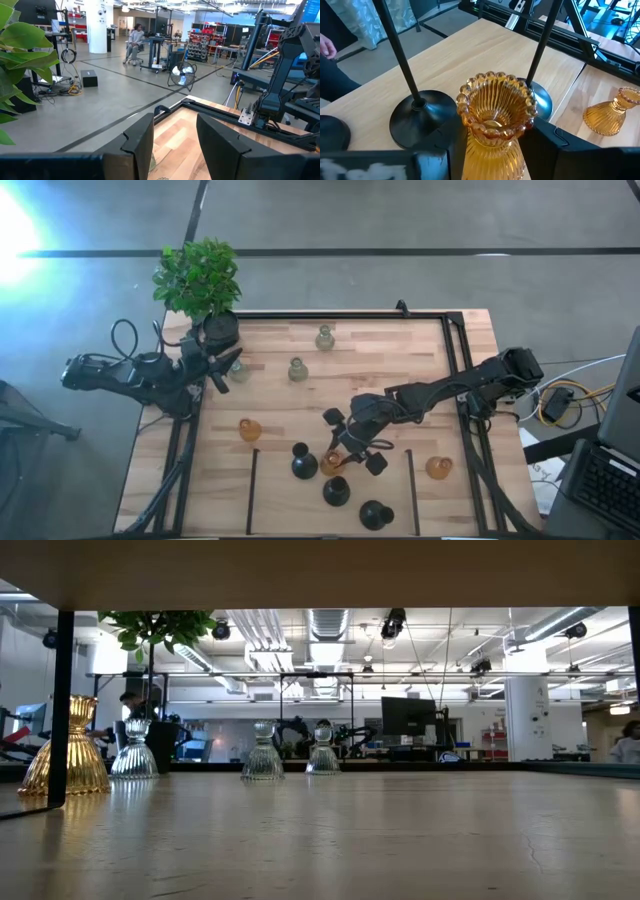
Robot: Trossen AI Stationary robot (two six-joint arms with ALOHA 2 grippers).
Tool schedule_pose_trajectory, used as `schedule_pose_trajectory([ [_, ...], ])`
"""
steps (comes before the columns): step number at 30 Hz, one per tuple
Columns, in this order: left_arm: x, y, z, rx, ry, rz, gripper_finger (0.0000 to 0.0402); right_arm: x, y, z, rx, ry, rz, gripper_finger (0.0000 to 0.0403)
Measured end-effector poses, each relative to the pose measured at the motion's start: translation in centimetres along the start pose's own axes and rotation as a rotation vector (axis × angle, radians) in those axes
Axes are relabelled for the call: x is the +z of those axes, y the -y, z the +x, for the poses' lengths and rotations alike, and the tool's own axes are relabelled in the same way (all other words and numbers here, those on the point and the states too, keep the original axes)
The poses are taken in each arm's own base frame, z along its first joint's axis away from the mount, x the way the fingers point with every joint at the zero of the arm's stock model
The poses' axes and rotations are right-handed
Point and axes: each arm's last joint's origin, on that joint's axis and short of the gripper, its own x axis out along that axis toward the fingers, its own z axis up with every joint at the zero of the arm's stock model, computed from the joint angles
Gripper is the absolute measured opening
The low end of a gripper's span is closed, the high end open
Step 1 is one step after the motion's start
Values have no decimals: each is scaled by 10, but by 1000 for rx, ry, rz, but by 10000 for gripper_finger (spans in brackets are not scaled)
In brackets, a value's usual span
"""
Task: Pick & Place candle stick holders
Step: Put the top orange glass candle holder on the shelf
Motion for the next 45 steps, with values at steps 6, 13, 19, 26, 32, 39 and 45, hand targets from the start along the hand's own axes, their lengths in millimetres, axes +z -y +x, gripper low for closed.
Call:
schedule_pose_trajectory([
  [6,0,0,0,0,0,0,154,0,0,0,-1,3,-2,162],
  [13,0,0,0,0,0,0,154,2,1,0,-13,18,-13,170],
  [19,0,0,0,0,0,0,154,2,1,0,-13,18,-8,194],
  [26,0,0,0,0,0,0,154,9,1,-2,-17,31,-11,212],
  [32,0,0,0,0,0,0,154,9,0,-9,-1,-57,19,212],
  [39,0,0,0,0,0,0,154,16,-4,-20,5,-84,13,211],
  [45,0,0,0,0,0,0,154,15,-4,-28,3,-131,37,210],
])
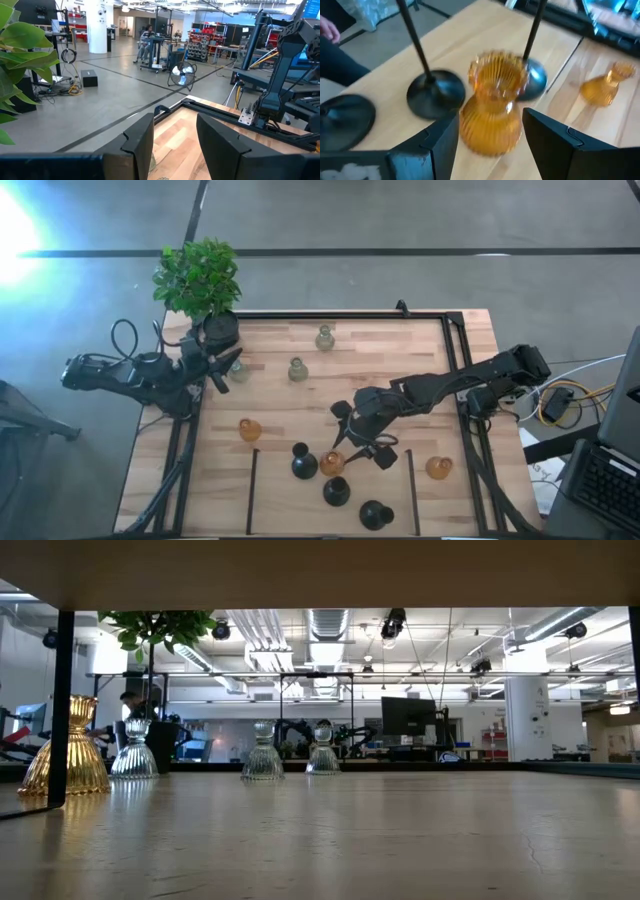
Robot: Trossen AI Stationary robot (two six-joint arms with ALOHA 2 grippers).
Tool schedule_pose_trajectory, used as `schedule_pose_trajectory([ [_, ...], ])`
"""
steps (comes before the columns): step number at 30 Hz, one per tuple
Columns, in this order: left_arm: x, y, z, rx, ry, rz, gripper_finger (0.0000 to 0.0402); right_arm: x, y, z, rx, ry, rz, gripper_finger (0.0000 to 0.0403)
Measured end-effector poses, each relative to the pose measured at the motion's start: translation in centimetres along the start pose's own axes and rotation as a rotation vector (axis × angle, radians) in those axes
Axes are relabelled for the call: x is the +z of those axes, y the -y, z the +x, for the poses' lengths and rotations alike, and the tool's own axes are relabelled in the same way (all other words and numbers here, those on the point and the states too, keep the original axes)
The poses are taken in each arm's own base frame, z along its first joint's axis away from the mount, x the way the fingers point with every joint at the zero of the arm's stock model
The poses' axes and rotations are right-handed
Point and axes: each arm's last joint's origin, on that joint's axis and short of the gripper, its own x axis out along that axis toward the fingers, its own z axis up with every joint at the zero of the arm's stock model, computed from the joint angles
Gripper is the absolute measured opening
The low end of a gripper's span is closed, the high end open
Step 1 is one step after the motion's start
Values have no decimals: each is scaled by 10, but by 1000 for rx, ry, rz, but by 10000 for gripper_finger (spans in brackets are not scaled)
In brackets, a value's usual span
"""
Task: Pick & Place candle stick holders
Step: Put the top orange glass candle holder on the shelf
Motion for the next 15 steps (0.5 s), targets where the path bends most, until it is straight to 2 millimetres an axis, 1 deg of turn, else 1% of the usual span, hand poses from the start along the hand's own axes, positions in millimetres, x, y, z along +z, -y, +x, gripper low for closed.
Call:
schedule_pose_trajectory([
  [4,0,0,0,0,0,0,154,-7,-2,-2,16,-69,26,208],
  [7,0,0,0,0,0,0,154,-8,-3,-2,19,-79,31,189],
  [9,0,0,0,0,0,0,154,-7,-2,-1,15,-64,23,163],
  [11,0,0,0,0,0,0,154,-7,-2,-1,14,-61,20,129],
  [15,0,0,0,0,0,0,154,-6,-1,-1,10,-57,21,43],
])
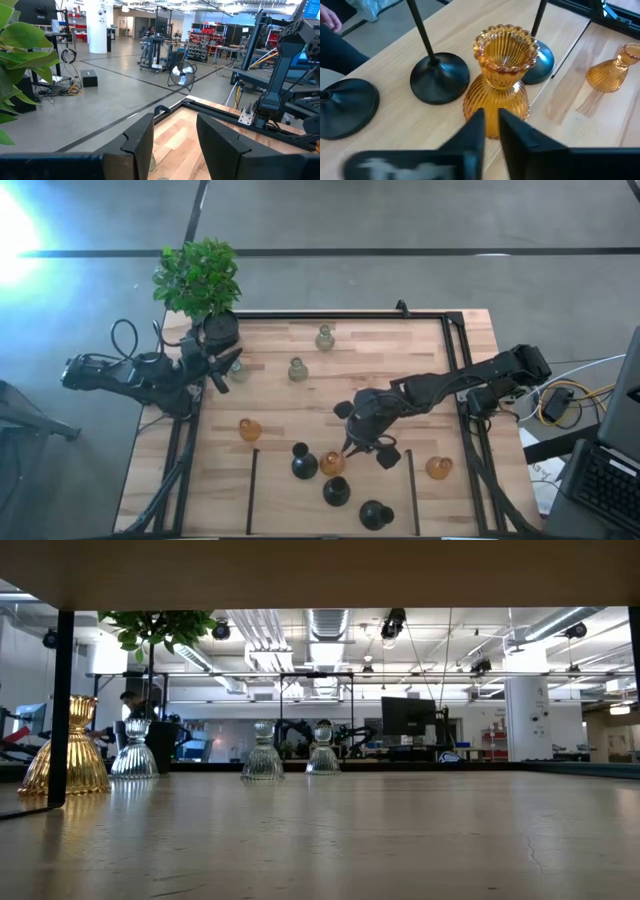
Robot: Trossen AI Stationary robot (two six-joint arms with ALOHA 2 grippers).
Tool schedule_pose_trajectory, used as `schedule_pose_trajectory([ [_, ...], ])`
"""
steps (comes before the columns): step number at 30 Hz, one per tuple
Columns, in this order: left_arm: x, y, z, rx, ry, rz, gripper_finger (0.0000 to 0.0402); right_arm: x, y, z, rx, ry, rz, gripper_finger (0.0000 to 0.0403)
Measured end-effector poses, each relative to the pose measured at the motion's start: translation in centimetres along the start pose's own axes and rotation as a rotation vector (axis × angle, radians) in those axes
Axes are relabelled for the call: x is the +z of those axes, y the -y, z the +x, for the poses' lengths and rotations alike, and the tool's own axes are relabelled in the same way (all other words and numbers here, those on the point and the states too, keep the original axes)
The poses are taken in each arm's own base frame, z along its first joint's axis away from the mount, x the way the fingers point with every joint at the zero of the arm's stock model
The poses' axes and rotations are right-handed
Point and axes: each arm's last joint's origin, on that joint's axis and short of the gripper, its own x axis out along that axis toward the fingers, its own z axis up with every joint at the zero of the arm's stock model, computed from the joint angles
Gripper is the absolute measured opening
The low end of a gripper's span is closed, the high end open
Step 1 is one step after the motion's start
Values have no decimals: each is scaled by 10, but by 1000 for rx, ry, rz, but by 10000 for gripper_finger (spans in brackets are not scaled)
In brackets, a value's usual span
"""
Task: Pick & Place candle stick holders
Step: Put the top orange glass candle holder on the shelf, then adjust the top transparent glass candle holder
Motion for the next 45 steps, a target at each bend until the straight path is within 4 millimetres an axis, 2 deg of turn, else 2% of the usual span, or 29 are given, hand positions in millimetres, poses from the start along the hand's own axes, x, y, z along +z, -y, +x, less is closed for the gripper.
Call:
schedule_pose_trajectory([
  [2,0,0,0,0,0,0,154,1,0,0,-3,6,-1,18],
  [6,0,0,0,0,0,0,154,2,1,0,-6,21,5,9],
  [27,0,0,0,0,0,0,154,10,2,0,10,107,7,8],
  [33,0,0,0,0,0,0,154,1,6,-2,-81,11,7,8],
  [38,0,0,0,0,0,0,154,-2,15,-20,-134,-50,46,8],
  [45,0,0,0,0,0,0,154,2,23,-62,-210,24,120,8],
])
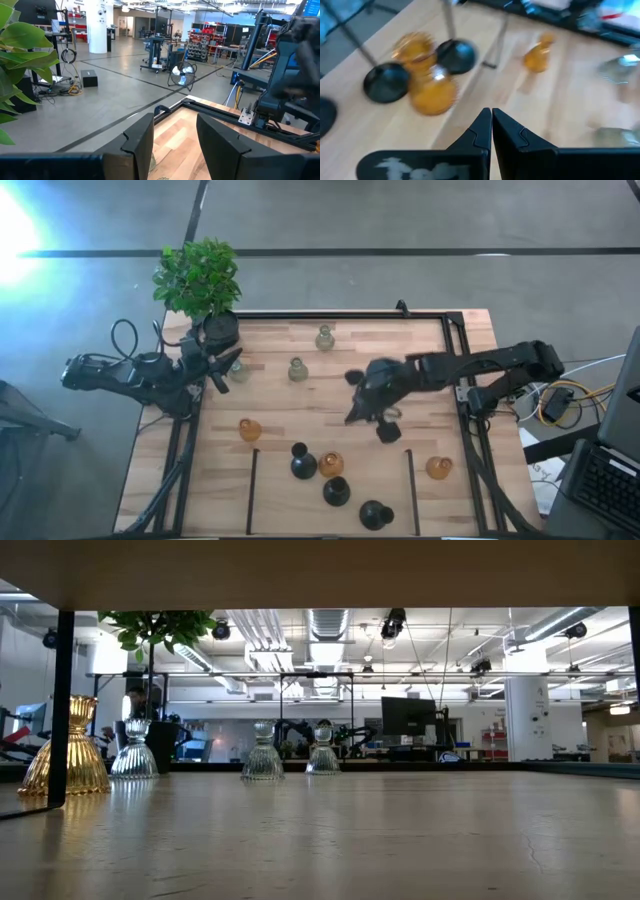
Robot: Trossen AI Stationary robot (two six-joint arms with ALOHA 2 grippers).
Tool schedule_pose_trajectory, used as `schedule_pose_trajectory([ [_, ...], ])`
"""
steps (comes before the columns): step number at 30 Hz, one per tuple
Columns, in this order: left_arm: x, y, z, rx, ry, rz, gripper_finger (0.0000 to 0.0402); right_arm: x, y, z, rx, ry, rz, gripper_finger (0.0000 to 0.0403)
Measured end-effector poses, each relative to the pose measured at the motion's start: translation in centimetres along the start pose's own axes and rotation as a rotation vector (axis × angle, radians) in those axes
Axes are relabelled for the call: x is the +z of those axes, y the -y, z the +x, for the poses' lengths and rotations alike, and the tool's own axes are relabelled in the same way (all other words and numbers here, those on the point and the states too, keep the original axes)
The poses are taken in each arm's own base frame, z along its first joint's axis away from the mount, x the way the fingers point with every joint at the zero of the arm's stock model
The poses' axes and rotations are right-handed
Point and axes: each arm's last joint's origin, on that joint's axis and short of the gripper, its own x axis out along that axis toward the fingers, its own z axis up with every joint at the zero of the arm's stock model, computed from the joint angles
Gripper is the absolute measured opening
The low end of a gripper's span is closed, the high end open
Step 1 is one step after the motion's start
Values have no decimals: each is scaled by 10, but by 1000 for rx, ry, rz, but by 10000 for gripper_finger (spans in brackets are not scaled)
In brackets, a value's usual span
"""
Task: Pick & Place candle stick holders
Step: Adjust the top transparent glass candle holder
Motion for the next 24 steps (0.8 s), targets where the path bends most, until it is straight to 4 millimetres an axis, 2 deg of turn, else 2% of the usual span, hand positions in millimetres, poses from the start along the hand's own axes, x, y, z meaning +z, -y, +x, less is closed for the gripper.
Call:
schedule_pose_trajectory([
  [4,0,0,0,0,0,0,154,3,25,-15,-78,94,47,8],
  [7,0,0,0,0,0,0,154,0,58,-18,-98,191,101,8],
  [12,0,0,0,0,0,0,154,-21,120,-21,-110,269,237,8],
  [17,0,0,0,0,0,0,154,-37,159,-13,-141,309,413,8],
  [20,0,0,0,0,0,0,154,-44,158,-2,-40,260,512,8],
  [22,0,0,0,0,0,0,154,-41,141,-3,25,212,476,8],
  [24,0,0,0,0,0,0,154,-38,116,-14,95,135,419,8],
])
